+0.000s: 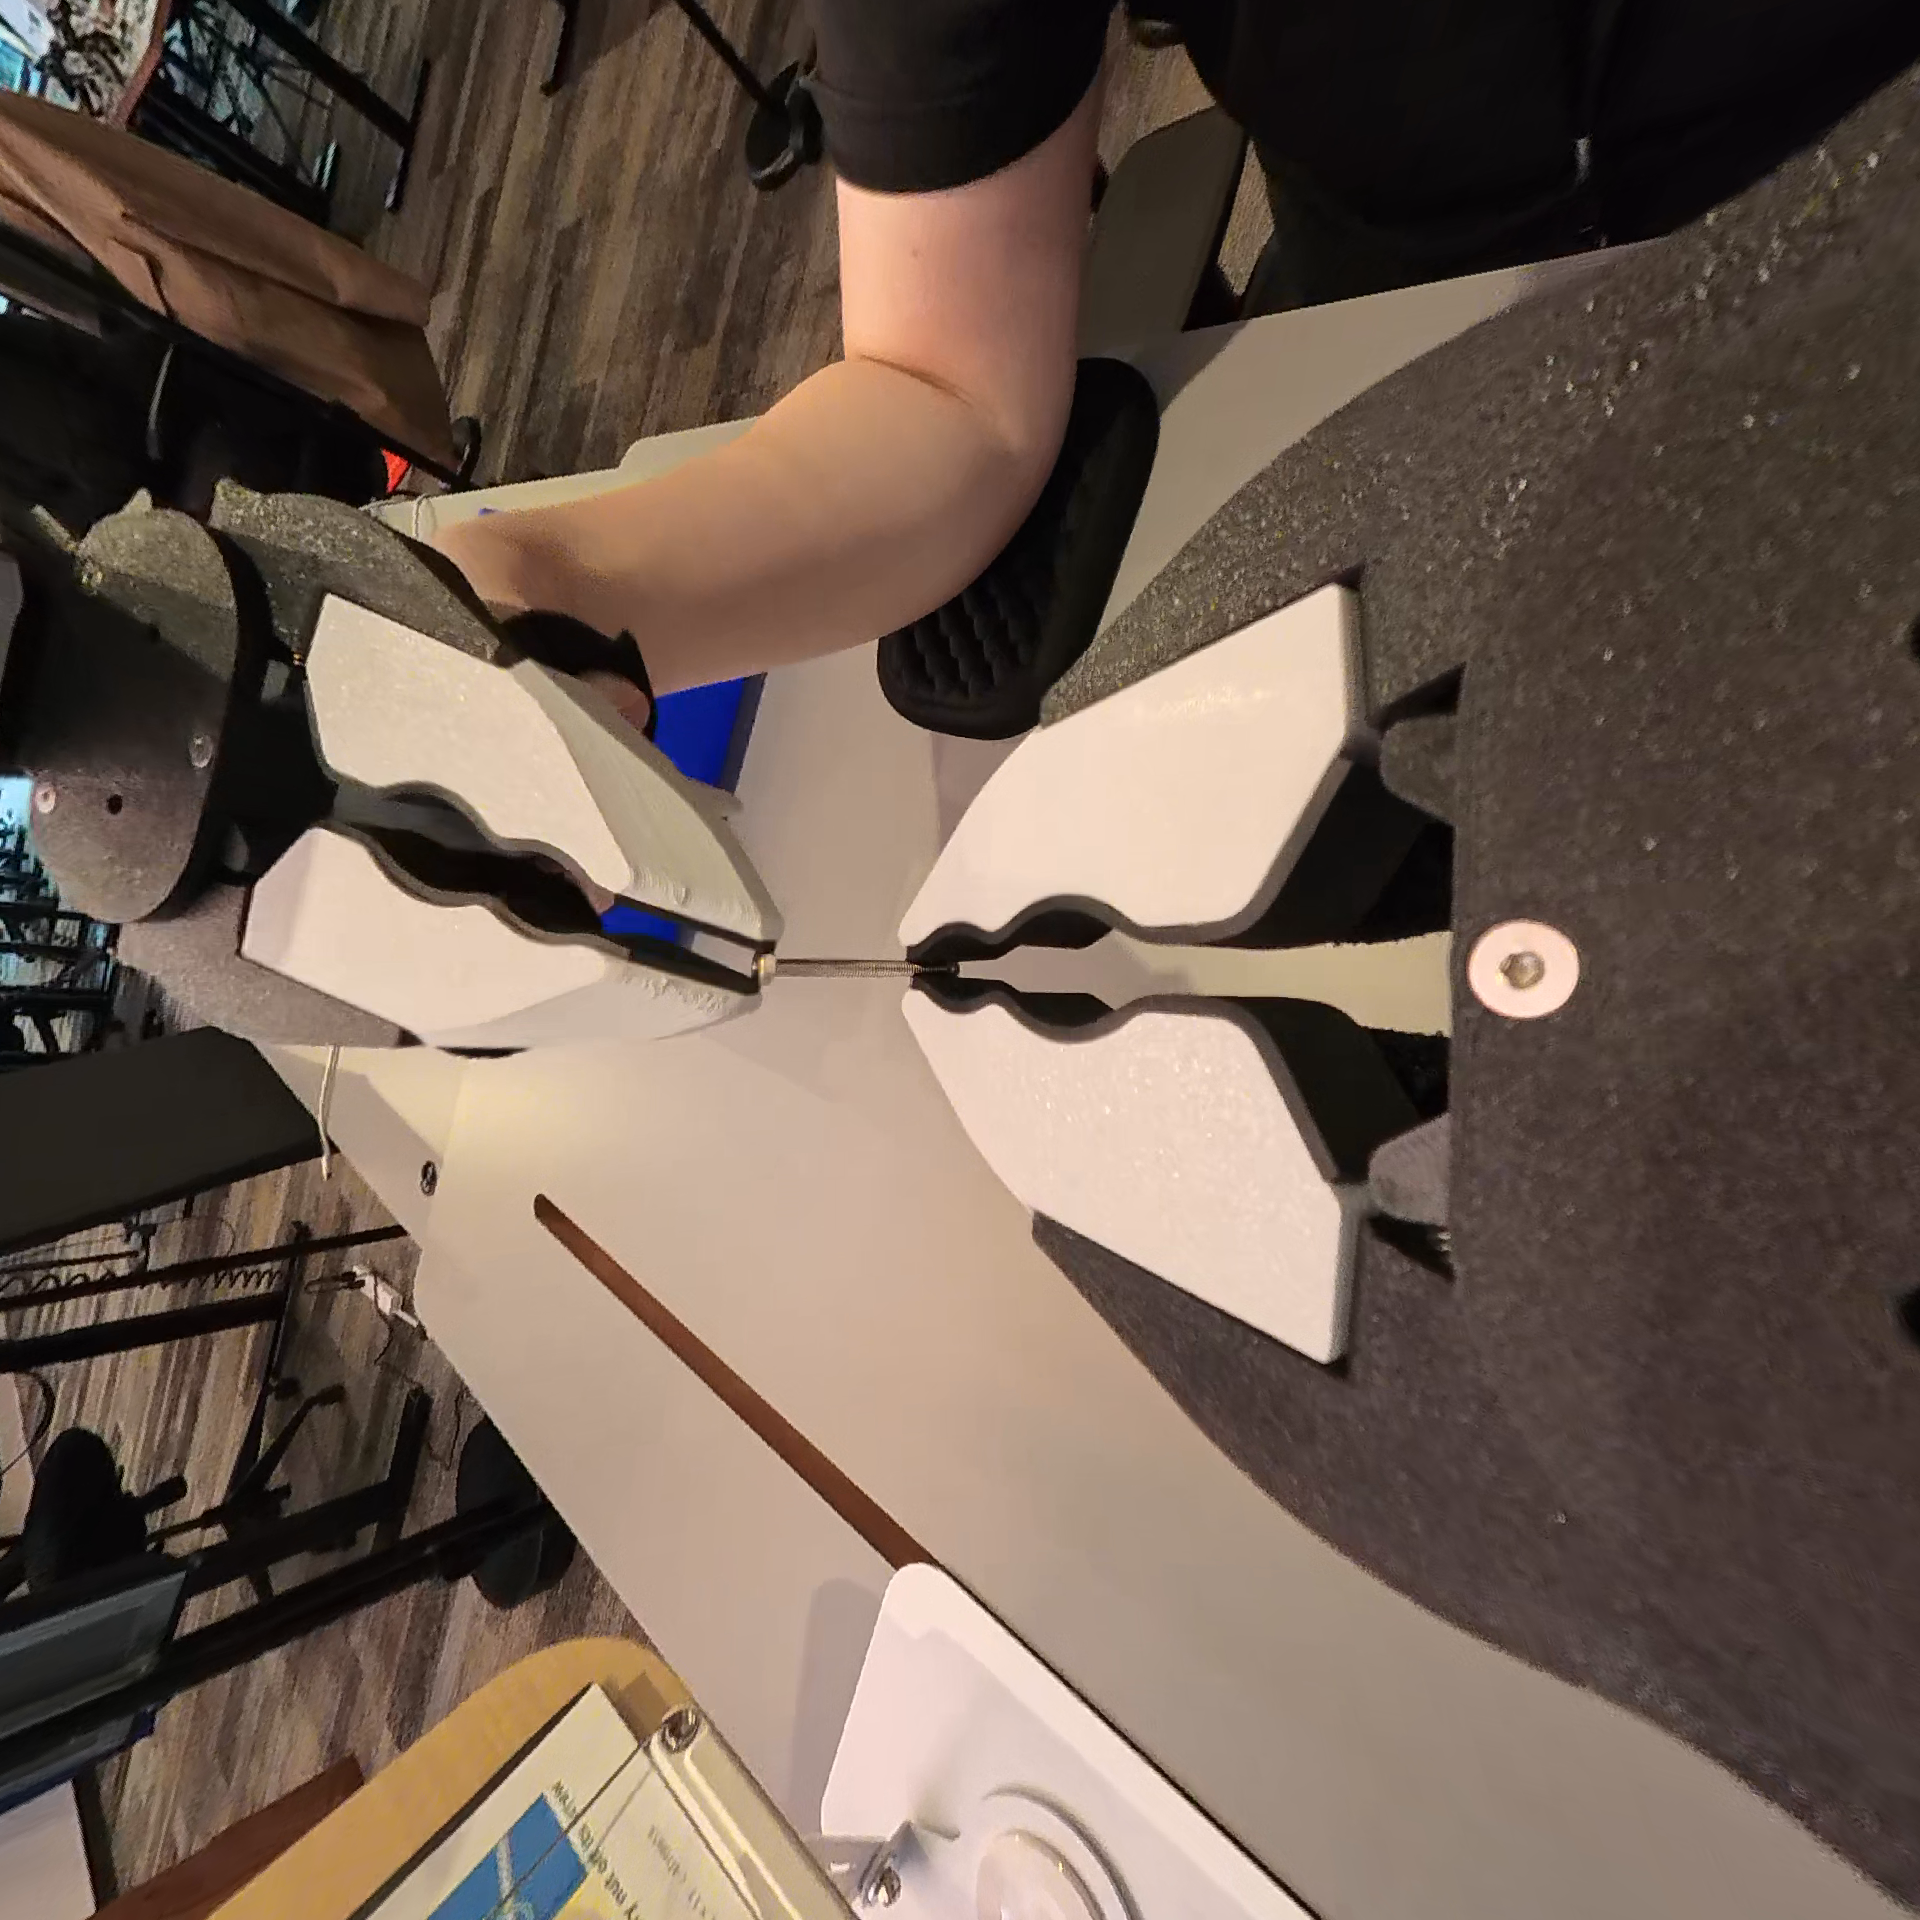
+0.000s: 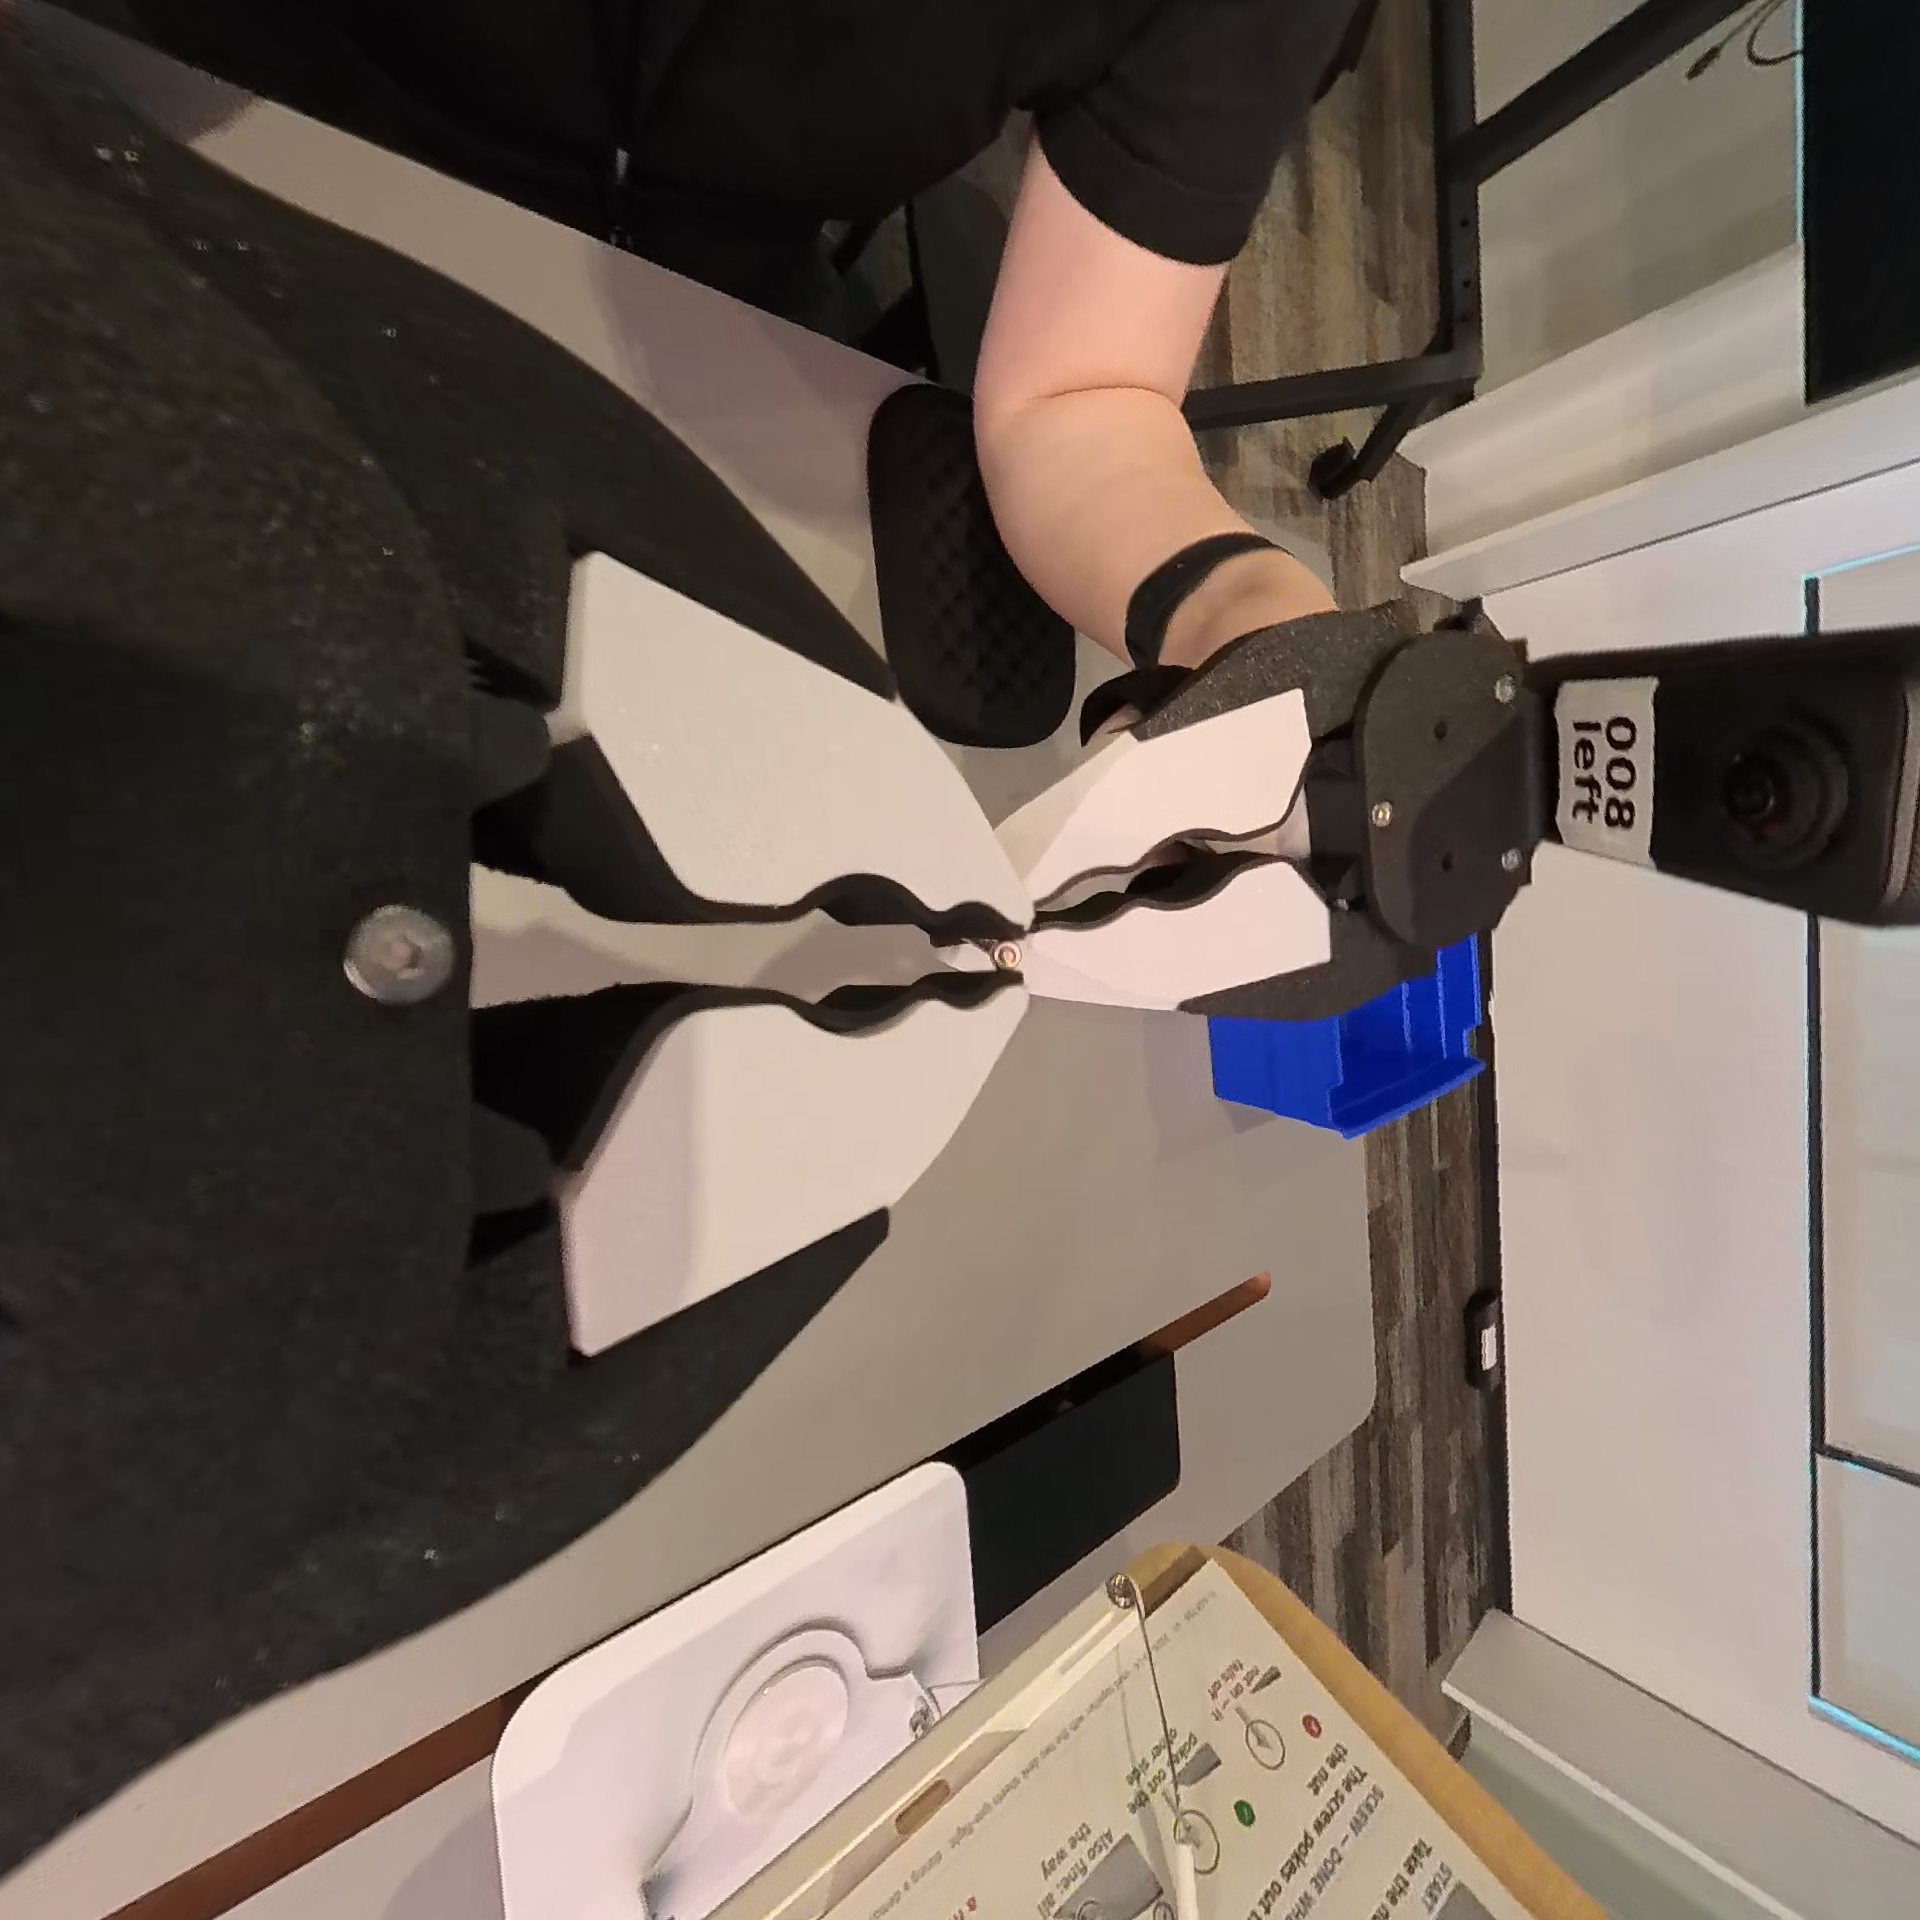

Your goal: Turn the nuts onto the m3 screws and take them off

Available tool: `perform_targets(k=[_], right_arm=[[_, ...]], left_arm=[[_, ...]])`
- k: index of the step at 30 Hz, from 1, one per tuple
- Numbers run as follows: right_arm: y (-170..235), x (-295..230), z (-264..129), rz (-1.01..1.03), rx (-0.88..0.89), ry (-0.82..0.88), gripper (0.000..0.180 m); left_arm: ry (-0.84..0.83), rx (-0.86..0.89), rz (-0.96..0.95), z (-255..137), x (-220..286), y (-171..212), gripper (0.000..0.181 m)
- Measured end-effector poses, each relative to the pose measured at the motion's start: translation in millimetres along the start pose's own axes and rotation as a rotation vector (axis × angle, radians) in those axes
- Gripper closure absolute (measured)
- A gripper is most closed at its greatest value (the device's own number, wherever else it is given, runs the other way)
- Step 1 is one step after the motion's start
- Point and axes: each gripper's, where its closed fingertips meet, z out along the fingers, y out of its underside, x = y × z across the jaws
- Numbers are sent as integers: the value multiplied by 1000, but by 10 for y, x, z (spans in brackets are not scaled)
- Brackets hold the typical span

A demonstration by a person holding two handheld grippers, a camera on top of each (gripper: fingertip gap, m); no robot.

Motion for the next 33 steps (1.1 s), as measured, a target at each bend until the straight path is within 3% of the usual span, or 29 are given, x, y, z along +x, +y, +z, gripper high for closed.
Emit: perform_targets(k=[11,33], right_arm=[[-74,105,63,67,-9,145,174],[-40,130,145,87,-7,129,175]], left_arm=[[-163,-5,13,-47,-136,-38,179],[-116,-7,-42,-44,-181,28,178]])
